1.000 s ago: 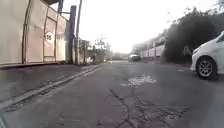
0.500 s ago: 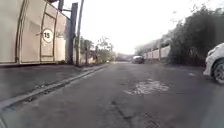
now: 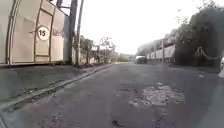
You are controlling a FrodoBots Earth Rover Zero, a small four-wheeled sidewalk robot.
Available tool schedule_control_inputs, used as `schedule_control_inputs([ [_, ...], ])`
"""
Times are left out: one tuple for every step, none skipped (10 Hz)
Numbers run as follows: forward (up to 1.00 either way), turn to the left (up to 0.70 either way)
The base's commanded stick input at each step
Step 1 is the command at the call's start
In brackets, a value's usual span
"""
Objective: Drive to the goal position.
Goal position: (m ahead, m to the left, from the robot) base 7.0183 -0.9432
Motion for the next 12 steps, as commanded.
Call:
schedule_control_inputs([
  [1.00, 0.00],
  [1.00, 0.00],
  [1.00, 0.00],
  [1.00, 0.00],
  [1.00, 0.00],
  [1.00, 0.00],
  [1.00, 0.00],
  [1.00, 0.00],
  [1.00, 0.00],
  [1.00, 0.00],
  [1.00, -0.23],
  [1.00, -0.40],
])
